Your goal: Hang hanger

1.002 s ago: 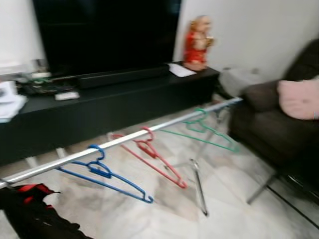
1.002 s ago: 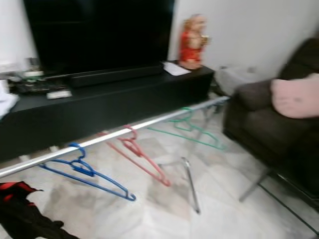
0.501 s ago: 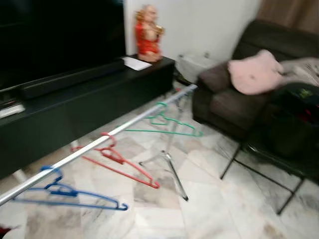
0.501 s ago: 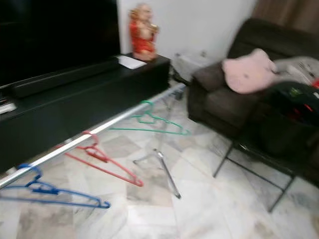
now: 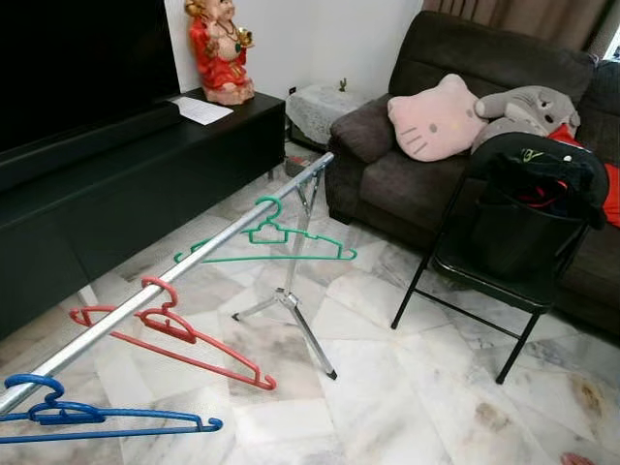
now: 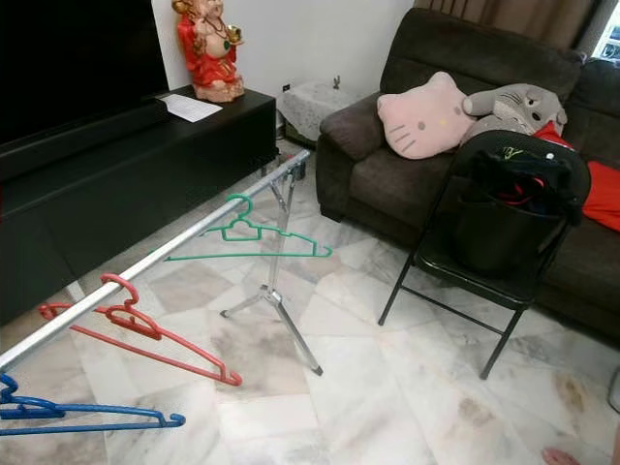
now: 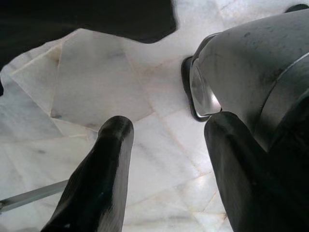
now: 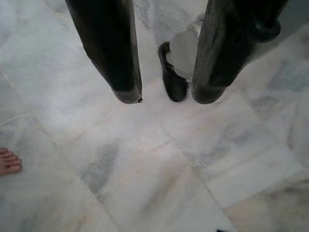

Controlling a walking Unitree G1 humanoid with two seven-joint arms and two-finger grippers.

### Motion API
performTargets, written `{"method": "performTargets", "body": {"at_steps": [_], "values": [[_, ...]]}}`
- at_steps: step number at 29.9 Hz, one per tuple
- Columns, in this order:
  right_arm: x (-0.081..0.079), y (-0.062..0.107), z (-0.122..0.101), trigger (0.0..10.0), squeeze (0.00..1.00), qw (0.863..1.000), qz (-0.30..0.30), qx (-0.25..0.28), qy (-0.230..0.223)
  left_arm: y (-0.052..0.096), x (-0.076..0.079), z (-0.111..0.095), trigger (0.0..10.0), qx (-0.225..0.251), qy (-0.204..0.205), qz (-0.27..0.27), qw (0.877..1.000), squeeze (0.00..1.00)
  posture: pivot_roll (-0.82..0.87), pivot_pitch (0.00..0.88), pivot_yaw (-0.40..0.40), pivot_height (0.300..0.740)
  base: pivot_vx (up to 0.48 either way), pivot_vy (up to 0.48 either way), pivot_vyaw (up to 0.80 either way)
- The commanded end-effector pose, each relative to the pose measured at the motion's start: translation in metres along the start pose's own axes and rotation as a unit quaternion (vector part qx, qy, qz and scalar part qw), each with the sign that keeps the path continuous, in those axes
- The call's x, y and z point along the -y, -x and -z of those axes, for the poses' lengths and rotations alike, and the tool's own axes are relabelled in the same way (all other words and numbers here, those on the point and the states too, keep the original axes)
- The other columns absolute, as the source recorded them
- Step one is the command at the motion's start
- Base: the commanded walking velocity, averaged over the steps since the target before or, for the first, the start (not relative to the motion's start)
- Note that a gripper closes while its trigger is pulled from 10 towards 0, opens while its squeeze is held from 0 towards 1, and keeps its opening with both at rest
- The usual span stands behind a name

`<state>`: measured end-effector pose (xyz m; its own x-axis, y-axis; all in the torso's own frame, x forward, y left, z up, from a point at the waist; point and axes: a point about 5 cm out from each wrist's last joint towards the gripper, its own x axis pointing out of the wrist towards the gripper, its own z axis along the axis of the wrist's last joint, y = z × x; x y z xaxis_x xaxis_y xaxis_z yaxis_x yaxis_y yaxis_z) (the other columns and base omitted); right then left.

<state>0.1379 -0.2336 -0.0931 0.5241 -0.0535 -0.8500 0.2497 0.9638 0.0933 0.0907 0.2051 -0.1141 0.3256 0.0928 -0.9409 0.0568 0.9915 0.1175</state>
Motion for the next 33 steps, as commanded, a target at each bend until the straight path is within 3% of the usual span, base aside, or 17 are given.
{"method": "performTargets", "body": {"at_steps": [1, 6, 33], "values": [[0.0069, 0.0023, 0.0043, 10.0, 0.00, 1.000, 0.011, -0.002, -0.008, -0.0019, 0.0127, -0.0213, 10.0, 0.042, -0.003, 0.023, 0.999, 0.00, 0.02, 0.000, -0.054, 0.740, 0.000, 0.000, 0.00], [0.0071, 0.0023, 0.0037, 10.0, 0.00, 1.000, 0.012, -0.001, -0.009, -0.0019, 0.0131, -0.0216, 10.0, 0.042, -0.003, 0.024, 0.999, 0.00, 0.02, 0.000, -0.056, 0.740, 0.000, -0.053, 0.00], [0.0061, 0.0021, 0.0036, 10.0, 0.00, 1.000, 0.008, -0.002, -0.008, -0.0019, 0.0129, -0.0223, 10.0, 0.044, -0.004, 0.027, 0.999, 0.00, 0.02, 0.000, -0.054, 0.740, 0.000, -0.307, 0.00]]}}
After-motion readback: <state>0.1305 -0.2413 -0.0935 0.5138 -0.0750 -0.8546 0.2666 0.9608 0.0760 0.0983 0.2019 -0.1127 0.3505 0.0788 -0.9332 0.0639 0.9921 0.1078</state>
